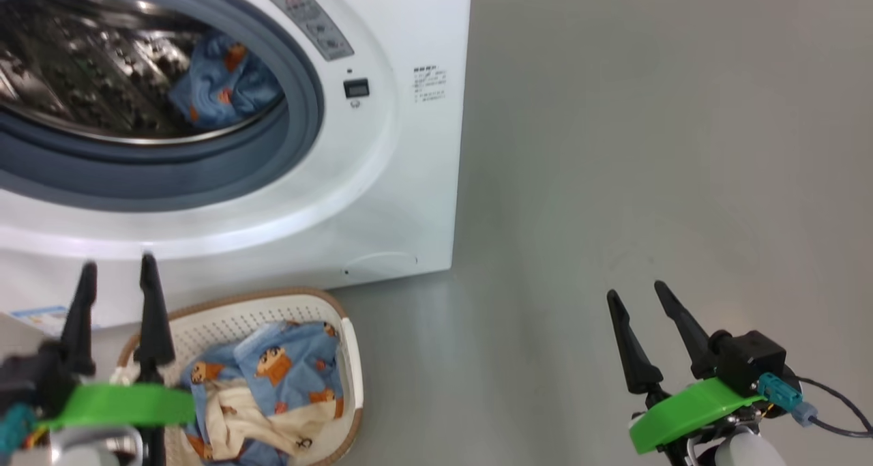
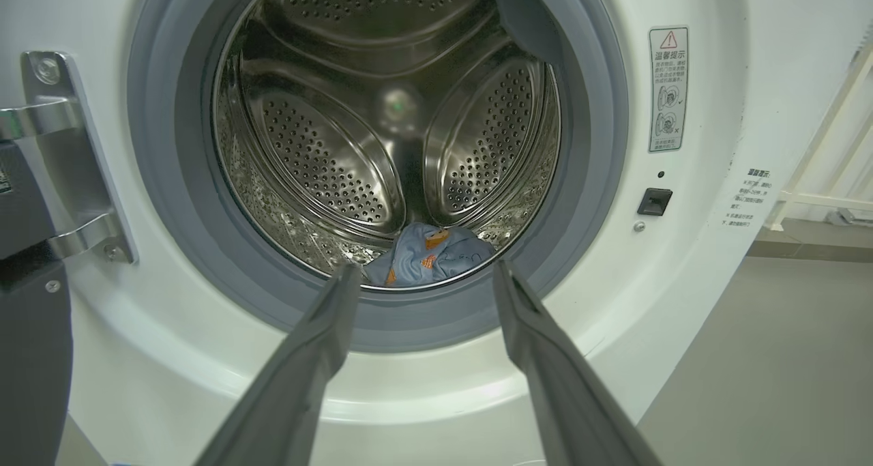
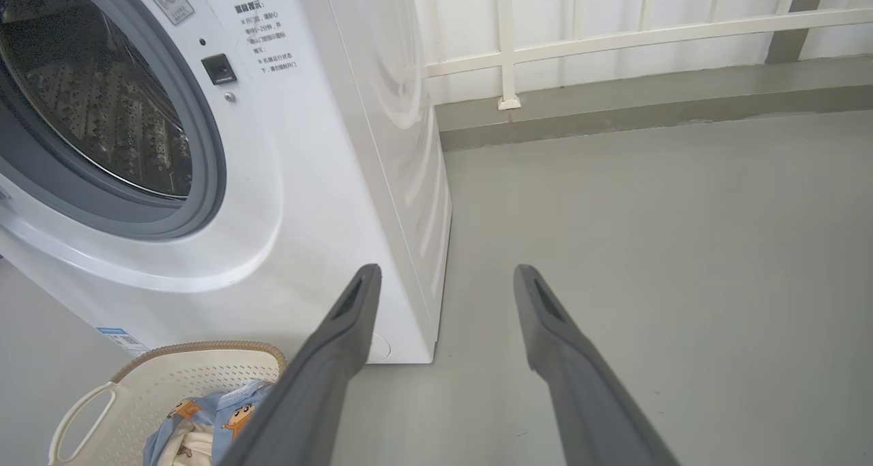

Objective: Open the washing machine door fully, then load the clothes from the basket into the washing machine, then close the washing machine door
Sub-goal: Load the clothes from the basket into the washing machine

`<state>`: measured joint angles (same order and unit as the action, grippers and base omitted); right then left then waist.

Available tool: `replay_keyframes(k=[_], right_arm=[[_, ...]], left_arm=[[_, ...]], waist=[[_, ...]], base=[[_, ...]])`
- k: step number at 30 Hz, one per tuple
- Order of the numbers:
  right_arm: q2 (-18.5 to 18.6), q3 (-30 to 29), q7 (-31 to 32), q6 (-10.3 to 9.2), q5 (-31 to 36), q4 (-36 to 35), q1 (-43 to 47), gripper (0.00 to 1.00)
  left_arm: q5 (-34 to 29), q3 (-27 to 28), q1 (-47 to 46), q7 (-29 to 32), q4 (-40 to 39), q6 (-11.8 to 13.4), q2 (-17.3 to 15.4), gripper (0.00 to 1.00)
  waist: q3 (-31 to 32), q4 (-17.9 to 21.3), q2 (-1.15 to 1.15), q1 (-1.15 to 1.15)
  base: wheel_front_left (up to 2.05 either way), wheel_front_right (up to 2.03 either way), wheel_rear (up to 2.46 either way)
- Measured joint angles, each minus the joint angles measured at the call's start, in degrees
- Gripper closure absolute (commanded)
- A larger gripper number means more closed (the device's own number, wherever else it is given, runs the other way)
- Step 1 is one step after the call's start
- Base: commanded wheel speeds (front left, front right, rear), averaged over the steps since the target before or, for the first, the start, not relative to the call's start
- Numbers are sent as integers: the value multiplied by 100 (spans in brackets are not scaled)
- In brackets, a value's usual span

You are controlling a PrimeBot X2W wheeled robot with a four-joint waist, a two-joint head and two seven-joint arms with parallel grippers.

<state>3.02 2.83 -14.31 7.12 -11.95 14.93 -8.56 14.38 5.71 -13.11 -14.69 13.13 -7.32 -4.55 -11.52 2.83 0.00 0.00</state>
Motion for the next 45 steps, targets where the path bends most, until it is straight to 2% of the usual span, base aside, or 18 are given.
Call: replay_keyframes(k=[11, 18, 26, 36, 45], right_arm=[[-1, 14, 0, 0, 27, -34, 279, 0], [-2, 23, 0, 0, 27, -36, 333, 0], [-3, 22, 0, 0, 36, -40, 536, 0], [1, -3, 0, 0, 89, -96, 543, 0], [0, -7, 0, 0, 127, -110, 618, 0]], left_arm=[[-378, 158, 1149, 0, -556, 18, 199, 0], [-422, 142, 1735, 0, -803, 131, 234, 0], [-397, -14, 2330, 0, -1026, 381, 234, 0], [-339, -216, 2700, 1, -1165, 653, 232, 0], [-301, -314, 2704, 1, -1180, 715, 231, 0]], waist=[[529, 21, 0, 0], [797, -17, 0, 0], [1069, -24, 0, 0], [1186, 6, 0, 0], [1171, -15, 0, 0]], base=[[0, 0, 0], [0, 0, 0], [0, 0, 0], [0, 0, 0], [0, 0, 0]])
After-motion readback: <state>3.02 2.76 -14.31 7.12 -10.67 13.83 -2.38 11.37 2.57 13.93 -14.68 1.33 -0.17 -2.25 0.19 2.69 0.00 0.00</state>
